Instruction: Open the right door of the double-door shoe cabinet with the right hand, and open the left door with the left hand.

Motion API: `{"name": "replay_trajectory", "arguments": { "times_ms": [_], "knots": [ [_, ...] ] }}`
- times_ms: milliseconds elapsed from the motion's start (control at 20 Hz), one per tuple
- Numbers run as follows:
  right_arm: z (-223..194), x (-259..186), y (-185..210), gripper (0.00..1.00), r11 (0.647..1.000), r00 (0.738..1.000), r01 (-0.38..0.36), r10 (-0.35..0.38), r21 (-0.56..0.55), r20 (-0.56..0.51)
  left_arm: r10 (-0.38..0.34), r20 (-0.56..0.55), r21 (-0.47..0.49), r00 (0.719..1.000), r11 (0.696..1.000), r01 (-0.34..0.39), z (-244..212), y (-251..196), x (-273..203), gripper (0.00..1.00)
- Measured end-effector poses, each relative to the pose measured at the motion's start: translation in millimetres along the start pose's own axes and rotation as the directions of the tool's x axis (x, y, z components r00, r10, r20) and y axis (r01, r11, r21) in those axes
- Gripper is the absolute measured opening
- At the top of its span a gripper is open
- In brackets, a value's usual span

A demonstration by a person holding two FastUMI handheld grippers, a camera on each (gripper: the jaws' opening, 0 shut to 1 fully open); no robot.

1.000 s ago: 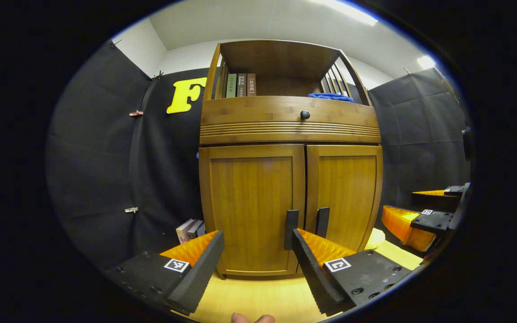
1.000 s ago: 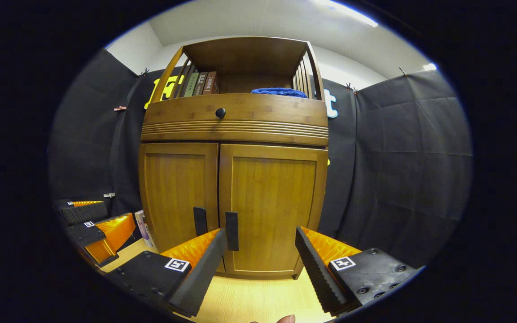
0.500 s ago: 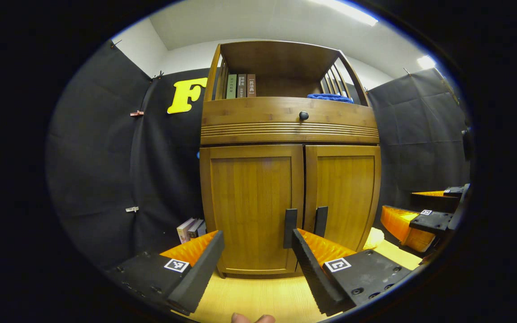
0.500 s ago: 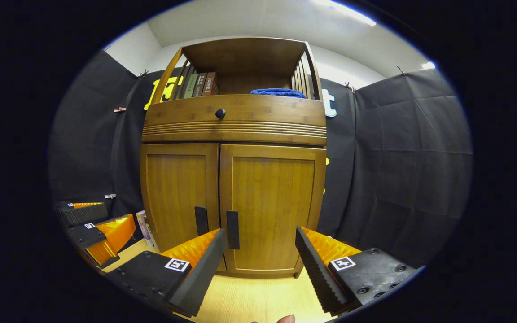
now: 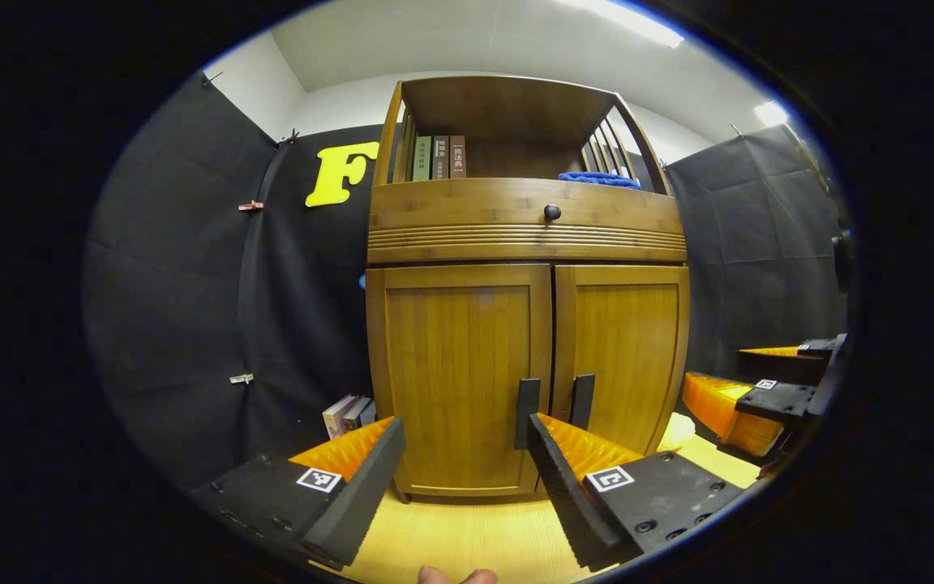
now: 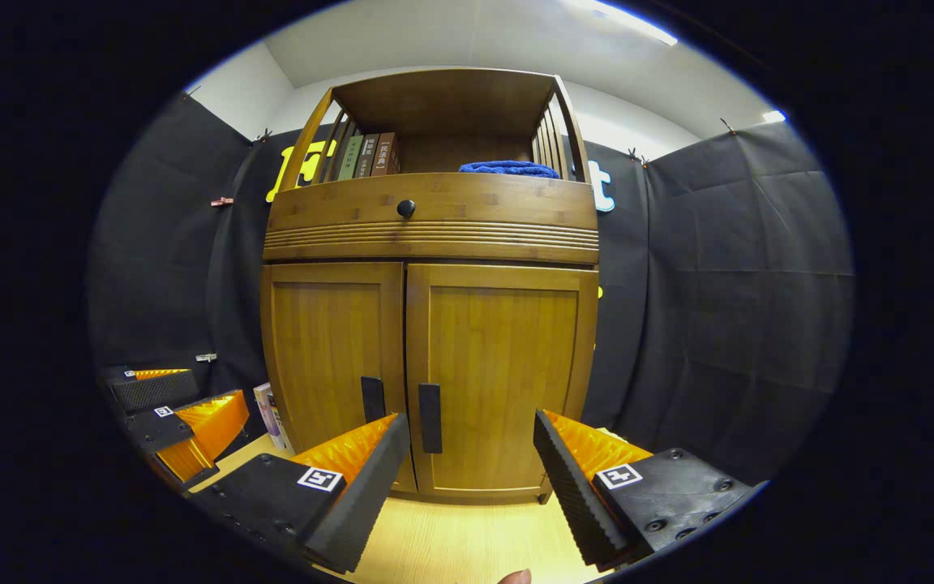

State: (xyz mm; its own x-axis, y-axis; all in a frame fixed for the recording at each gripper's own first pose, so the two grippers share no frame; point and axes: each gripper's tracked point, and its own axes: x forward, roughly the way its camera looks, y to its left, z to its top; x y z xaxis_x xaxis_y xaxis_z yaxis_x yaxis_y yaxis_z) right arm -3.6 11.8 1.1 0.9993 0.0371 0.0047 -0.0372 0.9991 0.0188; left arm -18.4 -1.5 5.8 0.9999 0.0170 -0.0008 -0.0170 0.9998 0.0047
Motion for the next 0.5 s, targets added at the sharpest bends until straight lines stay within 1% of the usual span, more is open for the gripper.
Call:
{"name": "replay_trajectory", "arguments": {
  "times_ms": [100, 150, 350, 400, 450, 500],
  "knots": [
    [-1.3, 9.3, 5.1, 0.98, 1.000, 1.000, -0.009, 0.009, -0.010, 0.004, 0.004, -0.002, -0.001, 1.000, 1.000, -0.004, 0.5, 0.7, -1.0, 0.96],
    [-3.3, 16.4, 8.1, 0.98, 1.000, 1.000, -0.015, 0.015, -0.017, 0.001, 0.005, -0.004, -0.003, 1.000, 1.000, -0.005, -0.1, 1.0, -1.7, 0.94],
    [-14.9, 48.3, 18.6, 0.96, 0.999, 0.999, -0.040, 0.040, -0.009, -0.014, 0.016, -0.007, -0.004, 1.000, 1.000, -0.016, -2.0, 4.9, -0.1, 0.94],
    [-19.2, 57.1, 20.9, 0.96, 0.999, 0.999, -0.043, 0.043, -0.009, -0.023, 0.019, -0.007, -0.005, 1.000, 1.000, -0.019, -1.9, 6.6, 0.2, 0.96],
    [-24.5, 63.7, 22.4, 0.98, 0.999, 0.998, -0.047, 0.046, -0.011, -0.034, 0.020, -0.007, -0.006, 1.000, 1.000, -0.020, -1.7, 9.9, 1.4, 0.94],
    [-30.3, 71.0, 23.8, 0.96, 0.999, 0.998, -0.049, 0.048, -0.013, -0.040, 0.021, -0.009, -0.007, 1.000, 1.000, -0.021, -3.8, 9.6, 1.0, 0.94]
  ]
}}
